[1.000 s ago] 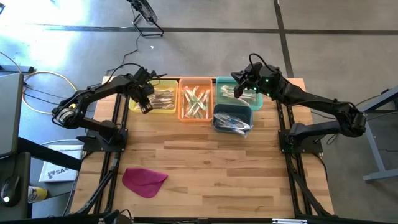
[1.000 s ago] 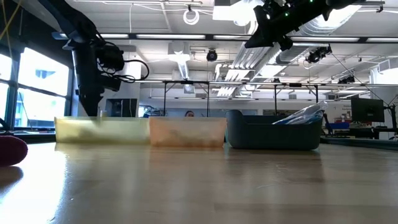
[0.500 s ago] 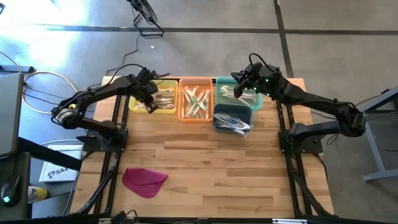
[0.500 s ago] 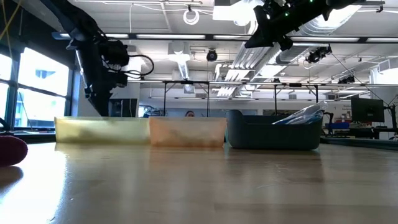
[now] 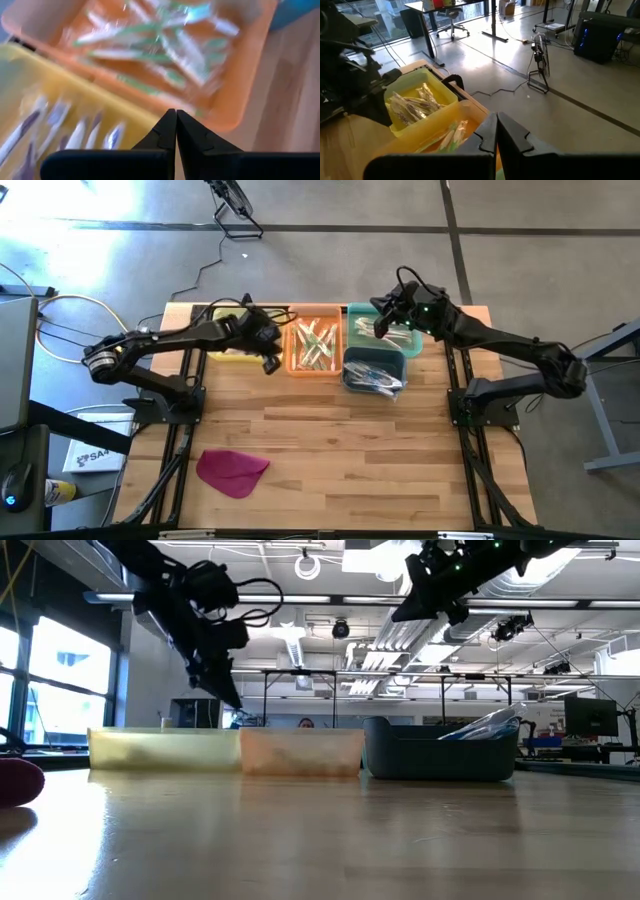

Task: Pick & Place Toothbrushes
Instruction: Return to Home Position

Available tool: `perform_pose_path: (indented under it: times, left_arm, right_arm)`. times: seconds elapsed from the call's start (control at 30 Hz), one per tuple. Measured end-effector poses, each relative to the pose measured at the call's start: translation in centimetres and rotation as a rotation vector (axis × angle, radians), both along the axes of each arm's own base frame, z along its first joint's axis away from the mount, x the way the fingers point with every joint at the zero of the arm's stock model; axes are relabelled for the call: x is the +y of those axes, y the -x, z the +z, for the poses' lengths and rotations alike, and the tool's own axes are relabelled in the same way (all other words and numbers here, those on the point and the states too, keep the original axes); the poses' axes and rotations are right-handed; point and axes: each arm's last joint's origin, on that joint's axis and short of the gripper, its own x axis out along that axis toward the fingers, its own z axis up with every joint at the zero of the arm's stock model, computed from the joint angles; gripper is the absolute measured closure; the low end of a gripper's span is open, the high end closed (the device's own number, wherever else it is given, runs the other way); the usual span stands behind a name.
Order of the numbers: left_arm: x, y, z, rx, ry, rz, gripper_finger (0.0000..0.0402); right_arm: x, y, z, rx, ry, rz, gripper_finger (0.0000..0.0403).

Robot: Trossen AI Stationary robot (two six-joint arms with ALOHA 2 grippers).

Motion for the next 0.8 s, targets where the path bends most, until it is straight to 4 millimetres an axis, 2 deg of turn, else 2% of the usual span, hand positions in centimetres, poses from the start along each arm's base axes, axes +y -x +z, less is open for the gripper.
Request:
perform_pose_path:
  times: [0.23, 0.4, 0.53, 0.8]
  left_arm:
    - [-1.5, -1.8, 0.9, -0.139, 0.001, -0.005, 0.0392]
    - [-2.2, -2.3, 1.2, -0.184, 0.015, 0.039, 0.0392]
    - [-2.8, -2.7, 1.3, -0.2, 0.007, 0.066, 0.0392]
    - [-3.2, -3.4, 2.0, -0.274, -0.033, 0.053, 0.0392]
  right_arm:
    - [-0.5, -1.4, -1.3, 0.013, -0.04, 0.094, 0.0401]
    - [-0.6, -2.5, -2.3, 0.008, -0.085, 0.223, 0.0401]
    - [-0.6, -3.4, -3.1, 0.014, -0.107, 0.261, 0.0401]
    - [1.0, -5.4, -4.3, 0.009, -0.159, 0.326, 0.0401]
